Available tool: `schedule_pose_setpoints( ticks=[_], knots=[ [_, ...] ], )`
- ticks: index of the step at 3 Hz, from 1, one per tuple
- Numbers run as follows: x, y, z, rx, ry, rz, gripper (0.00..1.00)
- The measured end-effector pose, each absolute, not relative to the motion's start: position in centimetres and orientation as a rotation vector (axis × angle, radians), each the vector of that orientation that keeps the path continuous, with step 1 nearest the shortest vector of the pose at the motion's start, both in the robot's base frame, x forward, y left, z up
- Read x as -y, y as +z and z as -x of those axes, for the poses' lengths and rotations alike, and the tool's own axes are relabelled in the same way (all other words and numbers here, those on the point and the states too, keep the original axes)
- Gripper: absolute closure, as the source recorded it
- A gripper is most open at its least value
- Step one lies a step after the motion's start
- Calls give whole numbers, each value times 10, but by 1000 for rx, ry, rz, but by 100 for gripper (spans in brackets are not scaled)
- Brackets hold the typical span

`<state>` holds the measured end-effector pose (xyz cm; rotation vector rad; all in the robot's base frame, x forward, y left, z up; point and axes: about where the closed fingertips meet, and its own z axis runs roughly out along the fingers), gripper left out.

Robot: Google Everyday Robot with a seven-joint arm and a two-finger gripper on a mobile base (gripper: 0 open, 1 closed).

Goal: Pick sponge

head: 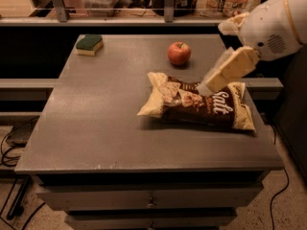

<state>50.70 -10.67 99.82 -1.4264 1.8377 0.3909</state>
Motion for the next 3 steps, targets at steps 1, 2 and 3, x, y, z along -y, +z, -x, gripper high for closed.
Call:
schedule_pose_setpoints(
  ticks=[1, 2, 3],
  knots=[
    [78, 1006, -531, -1788, 376, 1375, 0],
    [78, 1006, -531, -1788, 377, 1375, 0],
    [56, 998, -547, -1774, 471, 1322, 0]
  ],
)
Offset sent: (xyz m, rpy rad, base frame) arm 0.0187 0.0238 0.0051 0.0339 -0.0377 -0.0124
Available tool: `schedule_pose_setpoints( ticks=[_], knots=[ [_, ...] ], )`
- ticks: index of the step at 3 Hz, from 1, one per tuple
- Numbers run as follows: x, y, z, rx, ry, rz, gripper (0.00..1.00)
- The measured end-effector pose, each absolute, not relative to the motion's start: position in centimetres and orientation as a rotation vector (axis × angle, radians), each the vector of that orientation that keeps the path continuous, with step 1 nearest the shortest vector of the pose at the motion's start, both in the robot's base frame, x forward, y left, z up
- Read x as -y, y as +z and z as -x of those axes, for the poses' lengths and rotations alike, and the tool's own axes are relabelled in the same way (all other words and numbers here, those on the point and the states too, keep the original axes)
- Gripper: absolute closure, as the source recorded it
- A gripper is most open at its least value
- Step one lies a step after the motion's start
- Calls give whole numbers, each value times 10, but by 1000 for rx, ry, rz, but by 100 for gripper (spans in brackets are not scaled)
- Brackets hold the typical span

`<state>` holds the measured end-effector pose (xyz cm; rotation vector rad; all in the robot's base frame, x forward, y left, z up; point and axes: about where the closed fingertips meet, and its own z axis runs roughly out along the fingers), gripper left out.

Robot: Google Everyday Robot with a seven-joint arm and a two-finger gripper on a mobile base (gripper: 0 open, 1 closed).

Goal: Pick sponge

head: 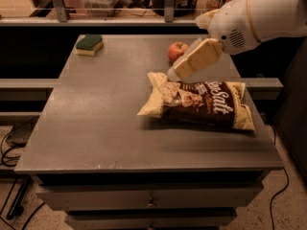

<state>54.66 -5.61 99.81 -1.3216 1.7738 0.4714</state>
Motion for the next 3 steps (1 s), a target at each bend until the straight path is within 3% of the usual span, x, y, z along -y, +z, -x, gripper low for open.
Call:
schedule_pose_setpoints(
  ticks=[3],
  knots=[
    [-35, 977, -618, -1713, 553, 1272, 0]
  ],
)
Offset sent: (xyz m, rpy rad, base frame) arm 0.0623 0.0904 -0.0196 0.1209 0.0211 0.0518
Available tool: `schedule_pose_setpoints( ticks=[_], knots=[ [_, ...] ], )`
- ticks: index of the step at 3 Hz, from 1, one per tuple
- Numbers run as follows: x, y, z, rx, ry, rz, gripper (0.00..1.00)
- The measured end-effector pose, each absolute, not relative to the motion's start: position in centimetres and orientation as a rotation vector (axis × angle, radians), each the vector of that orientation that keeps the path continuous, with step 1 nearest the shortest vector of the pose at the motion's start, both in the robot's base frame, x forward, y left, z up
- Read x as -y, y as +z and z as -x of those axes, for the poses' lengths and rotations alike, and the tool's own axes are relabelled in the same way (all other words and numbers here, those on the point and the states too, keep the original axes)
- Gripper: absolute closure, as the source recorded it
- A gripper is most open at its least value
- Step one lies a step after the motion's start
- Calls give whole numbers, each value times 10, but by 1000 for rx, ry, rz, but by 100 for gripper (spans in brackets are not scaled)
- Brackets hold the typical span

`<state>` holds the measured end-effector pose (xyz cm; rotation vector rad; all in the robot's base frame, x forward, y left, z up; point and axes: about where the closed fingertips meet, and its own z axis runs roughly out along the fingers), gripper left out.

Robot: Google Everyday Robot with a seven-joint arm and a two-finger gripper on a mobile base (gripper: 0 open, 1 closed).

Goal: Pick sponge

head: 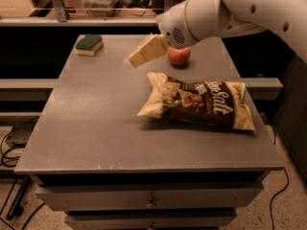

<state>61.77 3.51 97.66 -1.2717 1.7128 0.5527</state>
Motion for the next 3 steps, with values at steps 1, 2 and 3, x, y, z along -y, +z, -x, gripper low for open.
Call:
schedule_pose_setpoints(
  ticks=[1, 2, 3],
  knots=[
    [-56, 971, -642, -1702, 532, 1255, 0],
    [-78, 964, -670, -1696, 531, 1223, 0],
    [-124, 947, -722, -1692, 561, 1222, 0]
  ],
)
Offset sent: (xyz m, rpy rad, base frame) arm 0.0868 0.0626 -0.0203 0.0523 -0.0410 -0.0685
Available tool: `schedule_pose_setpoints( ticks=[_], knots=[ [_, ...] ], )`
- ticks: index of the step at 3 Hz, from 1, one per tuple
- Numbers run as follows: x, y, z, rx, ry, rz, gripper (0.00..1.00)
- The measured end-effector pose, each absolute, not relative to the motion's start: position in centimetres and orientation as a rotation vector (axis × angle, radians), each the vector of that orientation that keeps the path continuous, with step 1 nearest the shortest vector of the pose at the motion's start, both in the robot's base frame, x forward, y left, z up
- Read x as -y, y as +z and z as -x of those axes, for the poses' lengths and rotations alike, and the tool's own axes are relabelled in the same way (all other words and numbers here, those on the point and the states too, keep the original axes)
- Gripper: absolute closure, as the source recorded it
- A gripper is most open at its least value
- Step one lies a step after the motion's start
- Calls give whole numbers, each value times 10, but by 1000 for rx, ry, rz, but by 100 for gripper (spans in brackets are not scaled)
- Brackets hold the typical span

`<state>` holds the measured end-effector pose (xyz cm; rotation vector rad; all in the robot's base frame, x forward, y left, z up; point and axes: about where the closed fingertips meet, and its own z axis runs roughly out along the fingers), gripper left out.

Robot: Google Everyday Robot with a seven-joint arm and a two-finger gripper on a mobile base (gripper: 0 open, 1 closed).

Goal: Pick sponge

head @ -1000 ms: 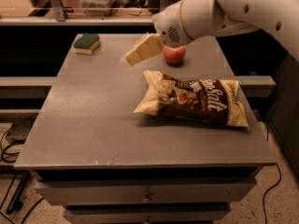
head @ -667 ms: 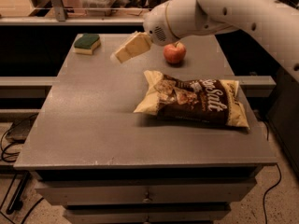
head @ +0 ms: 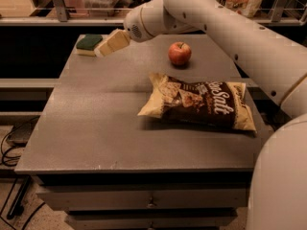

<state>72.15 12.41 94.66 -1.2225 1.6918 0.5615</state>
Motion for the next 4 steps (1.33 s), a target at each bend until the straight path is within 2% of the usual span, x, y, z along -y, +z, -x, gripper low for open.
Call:
schedule_pose_setpoints(
  ticks=[2, 4],
  knots=[
    [-130, 936, -728, -1719, 585, 1192, 0],
    [-159, 904, -768, -1734, 644, 1117, 0]
  ],
)
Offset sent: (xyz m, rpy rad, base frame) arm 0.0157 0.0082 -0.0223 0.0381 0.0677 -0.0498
